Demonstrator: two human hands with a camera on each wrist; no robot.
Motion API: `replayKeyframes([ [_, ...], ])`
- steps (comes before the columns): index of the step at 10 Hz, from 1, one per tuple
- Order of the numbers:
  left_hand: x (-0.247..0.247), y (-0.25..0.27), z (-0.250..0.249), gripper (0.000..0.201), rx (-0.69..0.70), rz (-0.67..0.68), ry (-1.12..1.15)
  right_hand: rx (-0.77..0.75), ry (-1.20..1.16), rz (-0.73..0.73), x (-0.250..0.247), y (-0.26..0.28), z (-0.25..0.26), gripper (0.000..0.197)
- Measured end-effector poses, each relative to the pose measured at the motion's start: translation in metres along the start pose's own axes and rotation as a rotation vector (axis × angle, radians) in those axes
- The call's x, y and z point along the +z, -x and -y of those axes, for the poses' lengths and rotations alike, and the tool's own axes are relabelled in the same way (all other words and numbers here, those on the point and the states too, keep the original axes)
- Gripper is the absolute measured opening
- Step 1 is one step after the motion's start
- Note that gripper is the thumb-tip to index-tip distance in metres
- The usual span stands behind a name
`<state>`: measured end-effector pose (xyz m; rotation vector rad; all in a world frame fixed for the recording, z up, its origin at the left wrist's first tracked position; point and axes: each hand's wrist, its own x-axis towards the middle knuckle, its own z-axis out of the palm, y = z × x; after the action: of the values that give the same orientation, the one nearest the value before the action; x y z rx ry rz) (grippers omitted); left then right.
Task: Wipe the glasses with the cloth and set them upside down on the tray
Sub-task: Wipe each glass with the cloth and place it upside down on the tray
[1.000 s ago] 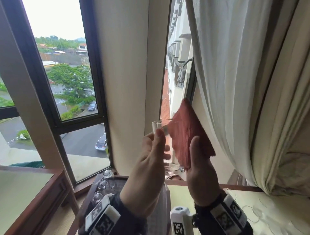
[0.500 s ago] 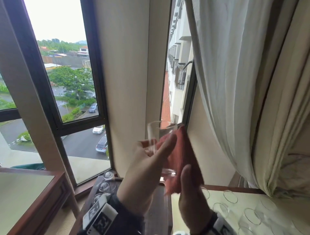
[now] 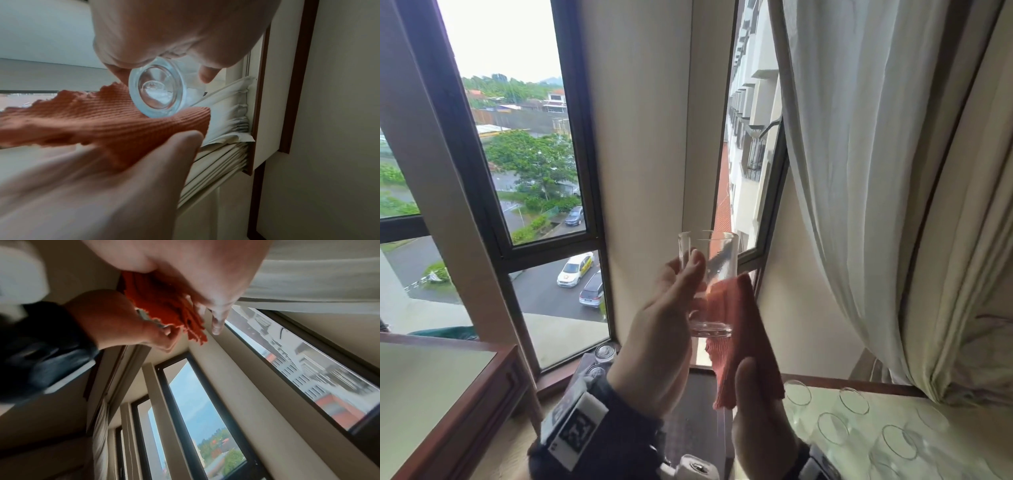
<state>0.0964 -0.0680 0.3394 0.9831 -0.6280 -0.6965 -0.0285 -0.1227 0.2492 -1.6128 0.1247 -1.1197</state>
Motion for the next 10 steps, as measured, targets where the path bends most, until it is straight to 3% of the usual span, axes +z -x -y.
replayKeyframes([
  [1, 0.004, 0.008, 0.010, 0.039, 0.039, 0.084, -0.050, 0.145, -0.019, -0.163, 0.004, -0.046, 0.026, 0.041],
  [2, 0.007, 0.012, 0.019, 0.043, 0.056, 0.159, -0.125, 0.085, 0.061, -0.148, -0.012, -0.065, 0.028, 0.039],
  [3, 0.008, 0.008, 0.021, 0.044, 0.035, 0.113, -0.153, -0.155, 0.274, 0.062, 0.008, -0.078, 0.052, 0.049],
  [4, 0.001, 0.001, 0.014, 0.043, -0.020, 0.012, -0.078, -0.337, 0.405, 0.198, 0.016, -0.063, 0.044, 0.053],
  [5, -0.005, -0.006, 0.002, 0.029, -0.042, -0.024, -0.021, -0.337, 0.378, 0.233, 0.014, -0.040, 0.022, 0.060],
  [6, -0.004, -0.005, 0.004, 0.025, -0.029, 0.000, 0.036, -0.102, 0.110, 0.058, 0.011, -0.025, 0.007, 0.066],
  [7, 0.002, 0.003, 0.015, 0.032, 0.011, 0.078, 0.015, 0.237, 0.073, -0.022, -0.007, -0.036, 0.010, 0.095],
  [8, 0.009, 0.009, 0.024, 0.037, 0.037, 0.134, -0.036, 0.320, 0.122, 0.063, -0.017, -0.064, 0.032, 0.091],
  [9, 0.013, 0.007, 0.019, 0.037, 0.033, 0.094, -0.077, -0.257, 0.417, 0.176, -0.004, -0.074, 0.058, 0.054],
  [10, 0.006, -0.001, 0.005, 0.044, 0.029, -0.014, -0.051, -0.266, 0.282, 0.204, 0.012, -0.057, 0.047, 0.059],
])
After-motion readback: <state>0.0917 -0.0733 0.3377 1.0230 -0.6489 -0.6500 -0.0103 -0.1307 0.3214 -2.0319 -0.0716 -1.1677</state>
